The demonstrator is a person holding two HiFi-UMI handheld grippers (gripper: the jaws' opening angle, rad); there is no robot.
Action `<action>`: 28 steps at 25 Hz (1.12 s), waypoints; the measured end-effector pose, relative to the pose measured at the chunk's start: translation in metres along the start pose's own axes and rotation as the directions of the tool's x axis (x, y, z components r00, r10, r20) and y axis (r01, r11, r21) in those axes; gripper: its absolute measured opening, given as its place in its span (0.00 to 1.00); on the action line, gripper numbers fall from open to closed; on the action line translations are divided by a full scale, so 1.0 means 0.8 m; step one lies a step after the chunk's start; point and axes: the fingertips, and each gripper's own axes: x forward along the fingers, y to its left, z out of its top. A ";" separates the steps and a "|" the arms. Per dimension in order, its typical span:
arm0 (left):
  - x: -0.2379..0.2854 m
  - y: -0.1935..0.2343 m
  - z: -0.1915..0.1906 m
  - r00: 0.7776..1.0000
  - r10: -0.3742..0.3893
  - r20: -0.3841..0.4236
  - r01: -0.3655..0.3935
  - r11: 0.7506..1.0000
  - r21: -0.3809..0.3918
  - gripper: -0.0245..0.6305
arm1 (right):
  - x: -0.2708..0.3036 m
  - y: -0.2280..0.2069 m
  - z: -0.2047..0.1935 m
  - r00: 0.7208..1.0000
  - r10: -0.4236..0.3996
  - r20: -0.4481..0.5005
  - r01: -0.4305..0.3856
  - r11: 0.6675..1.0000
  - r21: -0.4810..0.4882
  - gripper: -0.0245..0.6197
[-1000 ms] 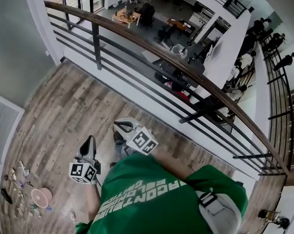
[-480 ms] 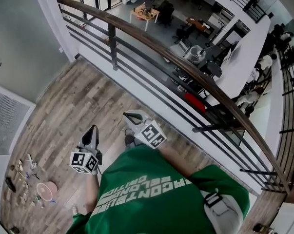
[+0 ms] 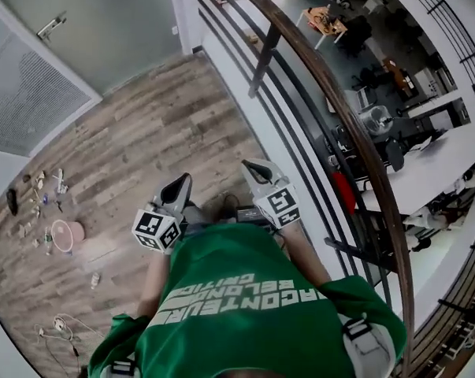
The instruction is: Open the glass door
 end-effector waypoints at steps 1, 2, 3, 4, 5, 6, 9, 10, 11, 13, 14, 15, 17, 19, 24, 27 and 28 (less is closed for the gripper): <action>0.000 0.010 0.002 1.000 0.014 0.000 -0.014 1.000 -0.005 0.06 | 0.012 -0.004 0.003 1.000 0.008 -0.003 -0.008 1.000 -0.005 0.03; 0.000 0.023 0.005 1.000 0.028 0.002 -0.028 1.000 -0.010 0.06 | 0.025 -0.005 0.006 1.000 0.017 -0.004 -0.017 1.000 -0.010 0.03; 0.000 0.037 0.008 0.999 0.041 0.005 -0.040 0.999 -0.015 0.06 | 0.039 -0.006 0.010 1.000 0.028 -0.004 -0.028 0.999 -0.015 0.03; 0.002 0.051 0.011 0.999 0.052 0.011 -0.052 0.998 -0.021 0.06 | 0.053 -0.006 0.015 0.999 0.039 -0.005 -0.039 0.999 -0.023 0.03; 0.004 0.065 0.015 0.998 0.061 0.018 -0.061 0.998 -0.026 0.06 | 0.068 -0.007 0.020 0.999 0.048 -0.006 -0.049 0.998 -0.032 0.03; 0.009 0.080 0.018 0.997 0.069 0.026 -0.068 0.997 -0.031 0.06 | 0.082 -0.010 0.025 0.998 0.056 -0.011 -0.057 0.998 -0.042 0.03; 0.033 0.128 0.033 0.997 0.074 0.036 -0.072 0.996 -0.047 0.06 | 0.132 -0.025 0.041 0.998 0.064 -0.026 -0.065 0.996 -0.058 0.03; 0.042 0.143 0.041 0.997 0.070 0.037 -0.068 0.996 -0.049 0.06 | 0.148 -0.032 0.049 0.998 0.062 -0.023 -0.063 0.996 -0.058 0.03; 0.050 0.154 0.050 0.997 0.064 0.040 -0.062 0.997 -0.049 0.06 | 0.161 -0.037 0.058 0.998 0.061 -0.020 -0.062 0.997 -0.056 0.03; 0.060 0.168 0.069 0.997 0.052 0.051 -0.050 0.998 -0.043 0.06 | 0.179 -0.042 0.074 0.998 0.061 -0.018 -0.062 0.997 -0.055 0.03; 0.062 0.175 0.078 0.997 0.048 0.056 -0.046 0.998 -0.038 0.06 | 0.187 -0.043 0.080 0.998 0.063 -0.019 -0.064 0.996 -0.058 0.03; 0.065 0.183 0.087 0.997 0.045 0.059 -0.043 0.998 -0.035 0.06 | 0.195 -0.045 0.086 0.998 0.063 -0.022 -0.064 0.996 -0.063 0.03; 0.068 0.204 0.100 0.997 0.042 0.062 -0.040 0.999 -0.033 0.06 | 0.217 -0.048 0.097 0.998 0.062 -0.029 -0.064 0.996 -0.068 0.03; 0.071 0.226 0.111 0.997 0.040 0.064 -0.037 0.999 -0.036 0.06 | 0.239 -0.054 0.107 0.998 0.057 -0.032 -0.059 0.996 -0.069 0.03; 0.063 0.270 0.122 0.997 0.050 0.064 -0.047 0.998 -0.047 0.06 | 0.276 -0.055 0.122 0.998 0.049 -0.040 -0.052 0.996 -0.076 0.03; 0.058 0.292 0.129 0.996 0.053 0.074 -0.049 0.998 -0.050 0.06 | 0.295 -0.051 0.129 0.998 0.050 -0.049 -0.054 0.994 -0.094 0.03; 0.057 0.298 0.130 0.996 0.053 0.076 -0.050 0.997 -0.053 0.06 | 0.299 -0.051 0.130 0.997 0.049 -0.052 -0.054 0.994 -0.099 0.03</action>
